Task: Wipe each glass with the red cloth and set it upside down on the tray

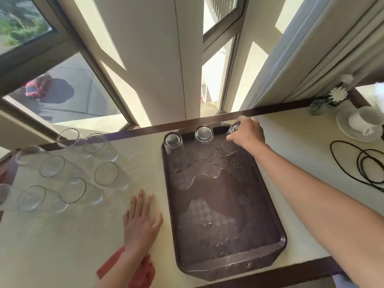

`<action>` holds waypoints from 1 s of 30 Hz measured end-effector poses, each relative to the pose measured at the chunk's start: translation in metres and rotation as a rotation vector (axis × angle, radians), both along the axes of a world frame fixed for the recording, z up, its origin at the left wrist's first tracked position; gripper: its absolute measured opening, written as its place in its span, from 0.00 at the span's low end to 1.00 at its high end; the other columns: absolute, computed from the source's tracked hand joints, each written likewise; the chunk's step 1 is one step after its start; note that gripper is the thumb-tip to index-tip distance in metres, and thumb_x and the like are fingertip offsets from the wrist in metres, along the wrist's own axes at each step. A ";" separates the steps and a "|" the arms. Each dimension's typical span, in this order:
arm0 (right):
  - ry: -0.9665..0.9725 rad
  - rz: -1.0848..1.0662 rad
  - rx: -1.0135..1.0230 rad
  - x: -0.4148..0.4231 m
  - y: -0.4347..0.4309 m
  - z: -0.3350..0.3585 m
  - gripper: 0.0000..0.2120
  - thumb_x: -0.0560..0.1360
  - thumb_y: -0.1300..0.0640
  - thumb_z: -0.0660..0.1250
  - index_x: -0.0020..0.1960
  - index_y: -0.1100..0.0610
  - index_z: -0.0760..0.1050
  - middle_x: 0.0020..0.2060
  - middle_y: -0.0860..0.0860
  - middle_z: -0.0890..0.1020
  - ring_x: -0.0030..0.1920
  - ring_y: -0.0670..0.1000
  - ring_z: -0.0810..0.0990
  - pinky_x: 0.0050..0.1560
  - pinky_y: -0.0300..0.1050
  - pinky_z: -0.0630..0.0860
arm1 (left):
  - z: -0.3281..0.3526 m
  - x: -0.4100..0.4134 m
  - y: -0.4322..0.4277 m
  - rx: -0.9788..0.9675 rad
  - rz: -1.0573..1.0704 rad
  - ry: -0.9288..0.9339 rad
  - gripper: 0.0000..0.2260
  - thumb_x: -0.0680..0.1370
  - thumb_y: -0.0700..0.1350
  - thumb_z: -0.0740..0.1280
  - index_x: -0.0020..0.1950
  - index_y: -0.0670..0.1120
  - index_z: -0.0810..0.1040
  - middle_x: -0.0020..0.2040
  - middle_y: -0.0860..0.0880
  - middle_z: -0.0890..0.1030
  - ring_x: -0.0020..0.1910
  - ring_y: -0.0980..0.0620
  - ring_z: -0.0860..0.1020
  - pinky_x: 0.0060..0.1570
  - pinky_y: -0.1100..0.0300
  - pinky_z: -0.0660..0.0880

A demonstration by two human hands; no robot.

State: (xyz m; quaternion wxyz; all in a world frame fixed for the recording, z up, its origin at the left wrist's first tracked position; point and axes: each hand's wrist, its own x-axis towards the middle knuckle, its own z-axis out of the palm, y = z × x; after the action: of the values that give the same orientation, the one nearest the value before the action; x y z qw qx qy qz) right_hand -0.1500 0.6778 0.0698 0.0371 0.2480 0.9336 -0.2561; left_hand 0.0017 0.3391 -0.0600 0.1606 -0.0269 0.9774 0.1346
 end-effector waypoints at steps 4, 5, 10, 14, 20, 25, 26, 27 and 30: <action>-0.033 -0.003 0.033 -0.008 -0.001 -0.011 0.28 0.67 0.52 0.78 0.64 0.55 0.74 0.61 0.58 0.72 0.56 0.60 0.78 0.45 0.44 0.71 | 0.004 -0.002 0.003 0.015 0.032 -0.007 0.38 0.69 0.66 0.43 0.79 0.58 0.57 0.81 0.58 0.44 0.81 0.53 0.44 0.77 0.49 0.48; -0.030 -0.011 0.036 -0.008 -0.001 -0.013 0.28 0.67 0.52 0.78 0.64 0.55 0.73 0.61 0.58 0.71 0.56 0.61 0.78 0.45 0.44 0.71 | 0.006 -0.001 0.004 0.019 0.034 -0.008 0.38 0.69 0.66 0.43 0.79 0.58 0.57 0.81 0.58 0.44 0.81 0.53 0.44 0.77 0.49 0.48; 0.025 -0.121 -0.035 0.011 -0.007 -0.023 0.34 0.69 0.53 0.77 0.70 0.54 0.65 0.64 0.59 0.68 0.55 0.63 0.78 0.45 0.45 0.73 | 0.008 -0.001 0.004 0.058 0.052 -0.018 0.34 0.73 0.64 0.48 0.78 0.59 0.58 0.81 0.58 0.45 0.81 0.54 0.44 0.77 0.49 0.48; 0.108 -0.287 -0.184 0.057 -0.028 -0.030 0.36 0.70 0.54 0.75 0.72 0.56 0.62 0.65 0.59 0.69 0.58 0.62 0.77 0.51 0.48 0.72 | 0.011 -0.003 0.007 0.084 0.069 -0.046 0.28 0.80 0.55 0.61 0.79 0.58 0.57 0.81 0.57 0.43 0.81 0.53 0.43 0.77 0.49 0.46; 0.249 -0.086 -0.272 0.170 -0.117 -0.067 0.15 0.69 0.61 0.74 0.56 0.57 0.78 0.48 0.50 0.74 0.49 0.56 0.78 0.50 0.50 0.77 | 0.019 -0.007 -0.001 0.183 0.020 -0.093 0.29 0.79 0.53 0.64 0.78 0.57 0.59 0.82 0.56 0.45 0.81 0.52 0.43 0.78 0.50 0.49; 0.217 0.233 -0.179 0.215 -0.189 -0.078 0.08 0.70 0.60 0.73 0.49 0.56 0.81 0.48 0.50 0.78 0.51 0.48 0.71 0.45 0.28 0.65 | 0.034 0.000 -0.028 0.459 0.107 -0.040 0.19 0.77 0.45 0.70 0.68 0.50 0.76 0.77 0.52 0.66 0.76 0.52 0.64 0.73 0.60 0.60; 0.196 0.297 -0.158 0.219 -0.201 -0.078 0.08 0.70 0.59 0.73 0.50 0.56 0.81 0.49 0.50 0.78 0.51 0.47 0.71 0.45 0.27 0.65 | 0.039 0.005 -0.036 0.519 0.145 -0.003 0.17 0.77 0.43 0.70 0.65 0.49 0.79 0.73 0.52 0.71 0.72 0.52 0.70 0.70 0.60 0.63; 0.177 0.361 -0.139 0.221 -0.213 -0.079 0.09 0.71 0.58 0.72 0.51 0.57 0.81 0.50 0.50 0.78 0.53 0.48 0.72 0.47 0.29 0.68 | 0.043 0.011 -0.046 0.566 0.182 0.041 0.14 0.76 0.41 0.70 0.62 0.49 0.81 0.69 0.52 0.75 0.67 0.52 0.74 0.68 0.59 0.67; 0.136 0.526 -0.081 0.226 -0.251 -0.082 0.16 0.73 0.51 0.68 0.58 0.56 0.79 0.58 0.54 0.78 0.61 0.55 0.74 0.58 0.47 0.76 | 0.056 0.031 -0.082 0.641 0.288 0.164 0.09 0.76 0.39 0.70 0.54 0.49 0.83 0.57 0.55 0.79 0.51 0.58 0.79 0.54 0.63 0.75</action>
State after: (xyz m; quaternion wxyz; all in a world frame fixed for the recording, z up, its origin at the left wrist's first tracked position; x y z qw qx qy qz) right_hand 0.0764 0.4272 -0.0125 0.0494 -0.0225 0.9552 -0.2911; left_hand 0.0330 0.2574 -0.0040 0.0612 -0.1015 0.8815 0.4572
